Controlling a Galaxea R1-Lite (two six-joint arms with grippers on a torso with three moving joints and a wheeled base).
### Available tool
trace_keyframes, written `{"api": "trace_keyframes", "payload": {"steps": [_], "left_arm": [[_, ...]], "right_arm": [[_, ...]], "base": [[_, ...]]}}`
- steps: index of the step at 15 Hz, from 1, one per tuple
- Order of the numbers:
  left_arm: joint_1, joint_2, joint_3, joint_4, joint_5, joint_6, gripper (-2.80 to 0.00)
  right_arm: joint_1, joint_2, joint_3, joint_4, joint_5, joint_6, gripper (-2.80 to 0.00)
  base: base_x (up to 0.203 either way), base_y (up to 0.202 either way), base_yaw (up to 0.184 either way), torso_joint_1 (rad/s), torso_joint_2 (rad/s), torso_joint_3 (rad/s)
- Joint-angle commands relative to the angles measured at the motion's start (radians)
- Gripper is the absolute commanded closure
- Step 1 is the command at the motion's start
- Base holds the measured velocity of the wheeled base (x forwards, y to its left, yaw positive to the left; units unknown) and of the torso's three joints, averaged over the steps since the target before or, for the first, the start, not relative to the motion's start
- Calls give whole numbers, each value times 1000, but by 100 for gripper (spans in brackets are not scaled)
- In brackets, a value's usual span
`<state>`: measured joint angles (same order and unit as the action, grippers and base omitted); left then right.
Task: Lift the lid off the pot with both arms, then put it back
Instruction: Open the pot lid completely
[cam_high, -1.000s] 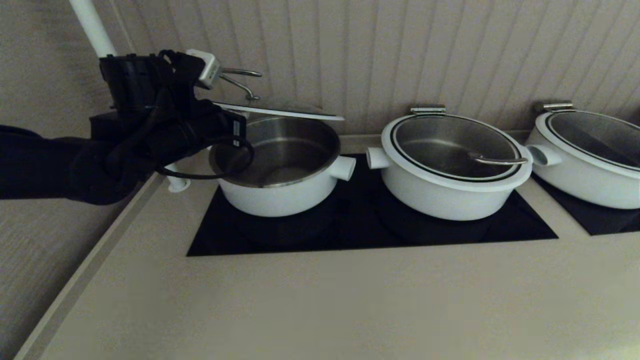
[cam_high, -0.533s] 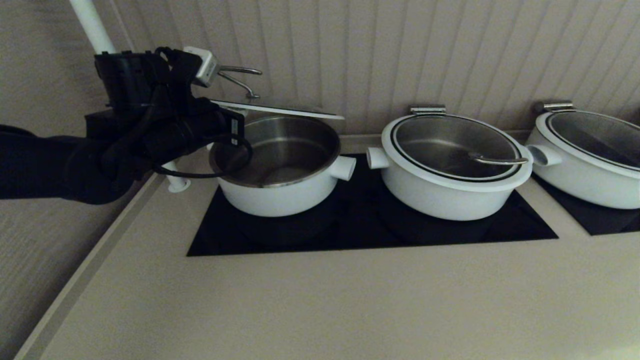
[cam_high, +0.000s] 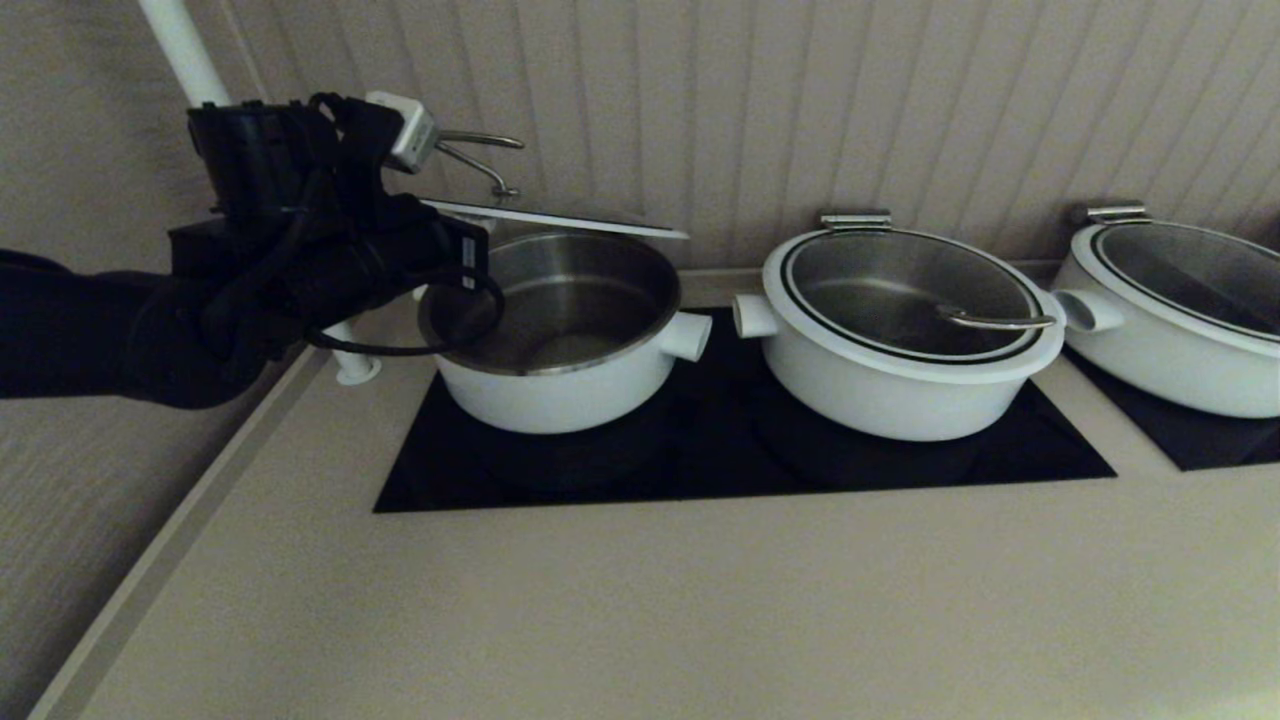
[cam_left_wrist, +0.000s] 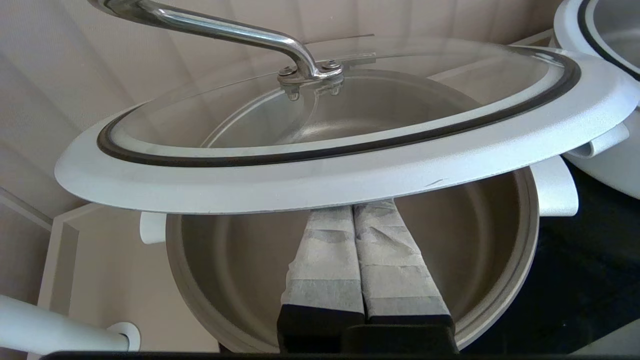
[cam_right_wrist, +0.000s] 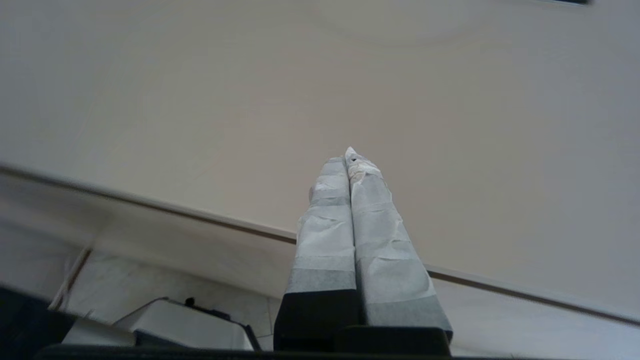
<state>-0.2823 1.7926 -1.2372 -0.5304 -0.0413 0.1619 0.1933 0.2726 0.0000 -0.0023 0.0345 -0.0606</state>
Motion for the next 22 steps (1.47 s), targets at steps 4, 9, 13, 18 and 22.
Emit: {"api": "trace_keyframes", "payload": {"steps": [4,9,13,18,22], "left_arm": [[0,-1,-3,-5,0,1,0],[0,-1,-4,-5,-2,1,0],[0,-2,-2,-5,0,1,0],[0,-2,-4,-5,0,1,0],[3,-12,-5,-5,-2,1,0]], "right_arm": [[-64,19,0,-1,1,0,0],[-72,10,0,-1,1,-1,0],[-194,5,0,-1,1,-1,0],[-206,-237,0,-1,1,6,0],[-207,-273,0,-1,1,8,0]], "base": [[0,0,0,0,0,0],[0,0,0,0,0,0],[0,0,0,0,0,0],[0,0,0,0,0,0],[0,0,0,0,0,0]]}}
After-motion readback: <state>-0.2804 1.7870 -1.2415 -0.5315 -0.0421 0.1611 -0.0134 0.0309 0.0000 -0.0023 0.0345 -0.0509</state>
